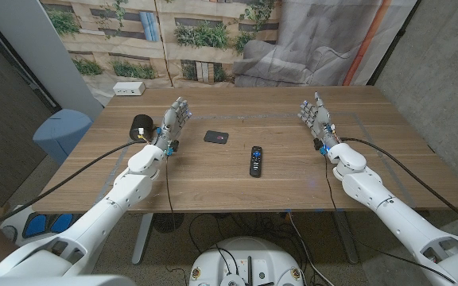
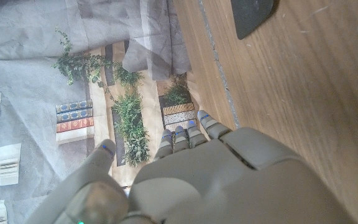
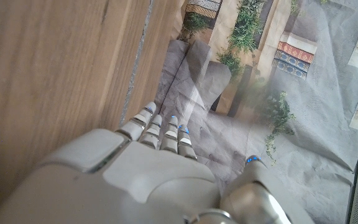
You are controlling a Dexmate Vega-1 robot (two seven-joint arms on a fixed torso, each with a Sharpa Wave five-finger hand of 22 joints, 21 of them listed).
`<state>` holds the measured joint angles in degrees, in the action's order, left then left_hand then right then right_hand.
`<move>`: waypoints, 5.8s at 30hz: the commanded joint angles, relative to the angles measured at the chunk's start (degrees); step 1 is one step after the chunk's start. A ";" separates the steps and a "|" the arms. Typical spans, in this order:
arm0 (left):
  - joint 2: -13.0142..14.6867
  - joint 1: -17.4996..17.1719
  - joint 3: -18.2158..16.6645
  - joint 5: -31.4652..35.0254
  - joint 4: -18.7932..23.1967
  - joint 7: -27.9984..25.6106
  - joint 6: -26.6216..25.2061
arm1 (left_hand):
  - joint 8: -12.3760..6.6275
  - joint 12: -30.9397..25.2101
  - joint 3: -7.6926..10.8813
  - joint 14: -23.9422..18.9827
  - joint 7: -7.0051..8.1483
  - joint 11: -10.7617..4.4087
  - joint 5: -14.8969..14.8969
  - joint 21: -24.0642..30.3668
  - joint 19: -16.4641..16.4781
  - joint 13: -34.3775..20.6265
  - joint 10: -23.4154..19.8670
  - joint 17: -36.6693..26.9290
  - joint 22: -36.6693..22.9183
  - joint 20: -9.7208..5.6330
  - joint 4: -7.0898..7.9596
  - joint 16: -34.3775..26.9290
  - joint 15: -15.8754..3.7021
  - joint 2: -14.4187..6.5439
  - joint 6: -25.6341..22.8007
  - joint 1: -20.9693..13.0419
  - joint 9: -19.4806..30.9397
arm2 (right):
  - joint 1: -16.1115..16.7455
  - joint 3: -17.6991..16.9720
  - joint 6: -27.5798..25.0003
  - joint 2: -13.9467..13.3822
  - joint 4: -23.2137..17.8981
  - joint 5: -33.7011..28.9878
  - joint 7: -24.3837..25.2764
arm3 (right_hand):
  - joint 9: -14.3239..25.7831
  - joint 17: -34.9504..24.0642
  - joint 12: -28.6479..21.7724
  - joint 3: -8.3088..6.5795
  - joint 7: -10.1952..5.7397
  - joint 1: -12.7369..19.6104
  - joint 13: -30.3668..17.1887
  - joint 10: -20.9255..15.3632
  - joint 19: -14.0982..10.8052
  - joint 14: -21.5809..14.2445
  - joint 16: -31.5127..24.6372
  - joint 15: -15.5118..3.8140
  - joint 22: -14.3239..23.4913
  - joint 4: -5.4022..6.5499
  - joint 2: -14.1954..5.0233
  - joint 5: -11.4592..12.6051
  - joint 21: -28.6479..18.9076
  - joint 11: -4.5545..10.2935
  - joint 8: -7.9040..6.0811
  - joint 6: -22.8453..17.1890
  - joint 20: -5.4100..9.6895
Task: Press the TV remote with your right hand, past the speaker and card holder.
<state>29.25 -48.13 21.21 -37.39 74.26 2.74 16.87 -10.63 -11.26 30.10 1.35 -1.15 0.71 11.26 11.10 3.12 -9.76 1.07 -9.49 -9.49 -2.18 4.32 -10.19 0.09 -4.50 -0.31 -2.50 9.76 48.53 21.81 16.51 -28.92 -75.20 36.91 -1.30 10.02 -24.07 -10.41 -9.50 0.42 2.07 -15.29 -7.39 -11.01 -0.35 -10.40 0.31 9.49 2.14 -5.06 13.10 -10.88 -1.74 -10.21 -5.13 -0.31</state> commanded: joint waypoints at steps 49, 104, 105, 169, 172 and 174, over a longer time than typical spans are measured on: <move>4.77 -6.54 -1.82 2.43 12.80 -9.47 -5.49 | 0.03 -0.02 2.04 -0.67 0.28 -0.91 0.17 0.02 1.54 -0.23 -0.94 -0.05 -0.17 -1.44 -1.89 -0.03 -0.51 -3.82 -0.88 -0.86 0.11 | 7.22 5.06 -13.65 -17.06 -27.03 -34.52 13.61 | 0.05 3.11 -0.46 -2.01 -2.42 2.57 2.42 -0.53 1.29 -0.62 -0.40 -2.09 0.12 -1.42 -1.05 0.84 0.48 1.48 -0.70 -1.80 2.26; 4.96 -8.72 -3.29 1.55 11.65 -8.80 -2.81 | 0.15 0.12 3.24 -1.49 0.73 -1.17 -0.04 -0.03 2.23 -0.24 -1.72 -0.09 -0.21 -1.60 -2.95 0.02 -0.74 -3.86 -1.47 -0.82 0.15 | 4.80 21.76 -43.58 -19.76 -41.90 -82.00 -0.48 | -0.08 6.09 0.17 -3.35 -8.47 -1.28 4.54 11.67 8.33 9.29 -0.39 -0.78 0.27 2.54 -3.01 0.52 0.63 3.83 -0.15 1.05 0.36; 4.92 -8.68 -3.29 1.52 11.59 -8.80 -2.84 | 0.14 0.12 3.25 -1.49 0.73 -1.16 -0.04 -0.03 2.22 -0.24 -1.72 -0.09 -0.21 -1.60 -2.96 0.02 -0.74 -3.87 -1.48 -0.82 0.16 | 4.86 21.98 -43.84 -19.63 -41.85 -82.69 -0.59 | -0.08 6.09 0.11 -3.36 -8.74 -1.34 4.55 11.62 8.31 9.16 -0.50 -0.71 0.28 2.66 -3.06 0.53 0.58 3.84 -0.14 1.06 0.36; 3.81 -5.81 -2.19 0.51 7.07 -6.59 -3.58 | 0.24 0.29 4.07 -1.54 0.95 -1.24 -0.16 -0.12 2.43 -0.26 -1.86 -0.16 -0.23 -1.58 -3.21 0.10 -0.74 -3.88 -1.46 -0.17 0.18 | 4.16 24.27 -41.14 -17.28 -36.86 -81.75 -6.94 | -0.05 5.83 -0.29 -3.45 -11.18 -2.25 4.56 13.81 8.89 10.07 -1.54 -0.57 0.34 7.03 -3.84 1.02 0.04 3.79 -0.56 -0.72 0.74; 3.65 -5.64 -2.13 0.55 6.81 -6.56 -3.46 | 0.24 0.31 4.10 -1.56 0.93 -1.23 -0.17 -0.13 2.42 -0.26 -1.82 -0.16 -0.24 -1.58 -3.21 0.09 -0.72 -3.88 -1.46 -0.14 0.18 | 4.14 24.30 -41.13 -17.36 -36.78 -81.51 -7.14 | -0.05 5.81 -0.33 -3.45 -11.08 -2.25 4.56 13.79 8.87 10.07 -1.58 -0.53 0.34 7.13 -3.84 1.04 0.02 3.77 -0.58 -0.86 0.73; 3.63 -5.55 -2.08 0.59 6.74 -6.57 -3.50 | 0.24 0.30 4.13 -1.56 0.94 -1.22 -0.17 -0.13 2.43 -0.26 -1.86 -0.16 -0.24 -1.57 -3.22 0.10 -0.73 -3.88 -1.47 -0.11 0.19 | 4.10 24.38 -41.16 -17.35 -36.62 -81.32 -7.36 | -0.05 5.81 -0.35 -3.44 -11.01 -2.25 4.56 13.78 8.88 10.09 -1.58 -0.54 0.34 7.18 -3.84 1.05 0.02 3.80 -0.59 -0.93 0.74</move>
<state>33.29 -54.31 18.78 -36.87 81.81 -4.09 13.13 -10.63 -10.98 33.73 0.20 -0.41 -0.52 11.25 11.09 5.11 -9.72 -0.18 -9.46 -9.47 -2.33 1.17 -10.15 -0.63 -5.09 -1.44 -3.09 9.72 52.69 46.08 -24.30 -45.97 -112.07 -45.12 -8.04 9.70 -17.95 -10.41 -12.98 -10.81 0.02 -10.66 5.94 -2.28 9.41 -11.68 -0.21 9.73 8.95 -4.09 13.80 -10.42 2.36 -10.39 -5.31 0.61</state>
